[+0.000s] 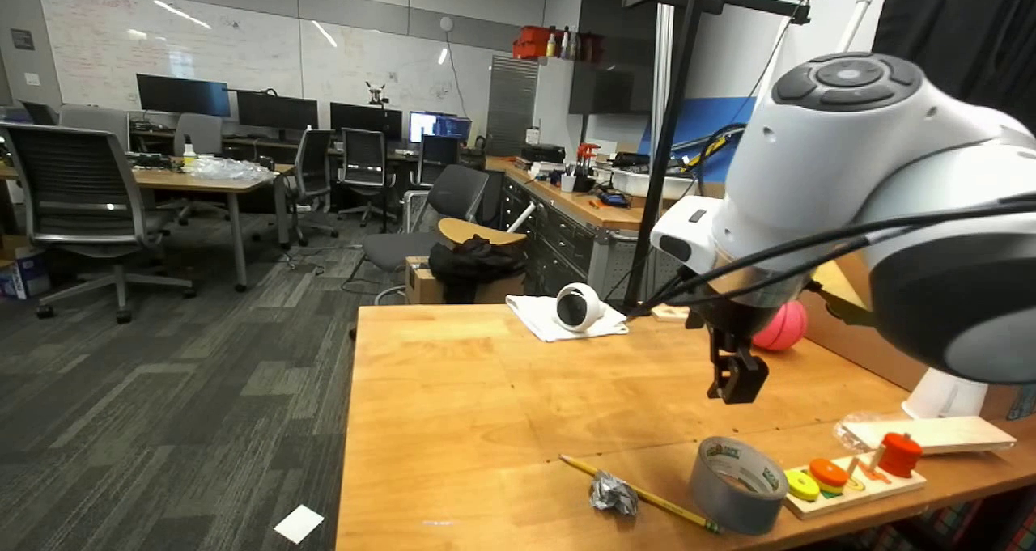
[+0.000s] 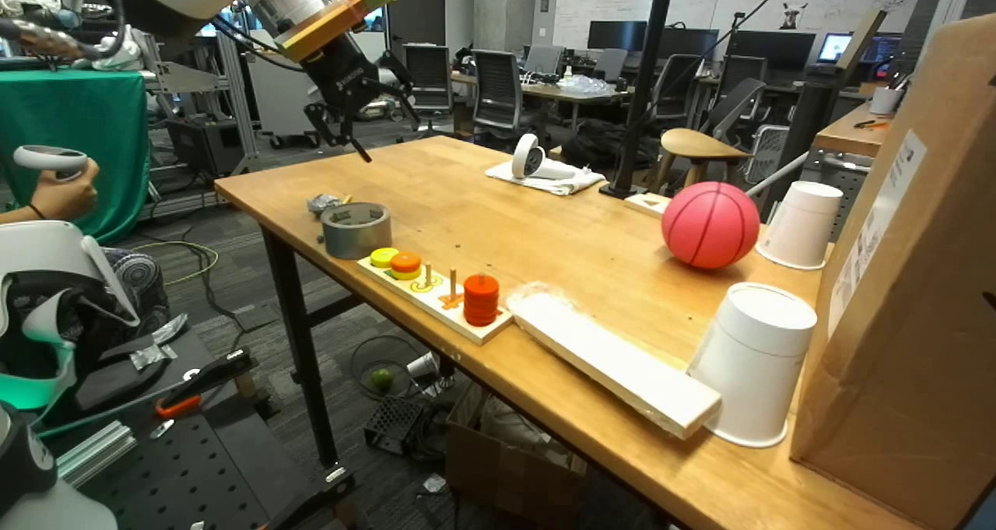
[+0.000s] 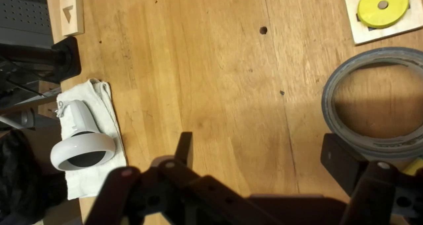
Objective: Push the ball to the right
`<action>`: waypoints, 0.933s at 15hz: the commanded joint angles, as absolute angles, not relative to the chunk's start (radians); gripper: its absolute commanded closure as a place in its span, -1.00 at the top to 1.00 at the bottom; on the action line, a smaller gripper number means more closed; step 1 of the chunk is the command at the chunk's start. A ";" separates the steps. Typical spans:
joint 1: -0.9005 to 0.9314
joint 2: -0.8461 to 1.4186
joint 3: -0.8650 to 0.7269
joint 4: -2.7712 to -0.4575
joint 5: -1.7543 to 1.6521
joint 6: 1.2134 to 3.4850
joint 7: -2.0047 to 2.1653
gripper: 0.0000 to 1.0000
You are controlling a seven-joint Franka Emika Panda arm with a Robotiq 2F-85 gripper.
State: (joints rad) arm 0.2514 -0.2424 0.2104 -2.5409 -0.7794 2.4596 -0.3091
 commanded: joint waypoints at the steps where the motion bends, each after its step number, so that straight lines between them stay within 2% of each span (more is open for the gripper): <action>1: 0.245 -0.111 0.197 -2.384 -0.706 2.413 -0.415 1.00; 9: 0.188 0.068 0.164 -2.119 -0.626 2.314 -0.667 1.00; 14: 0.153 0.229 0.145 -1.928 -0.638 2.169 -0.833 1.00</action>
State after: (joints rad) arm 0.1680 0.1194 0.1514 -2.0696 -0.6399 2.2483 -0.7311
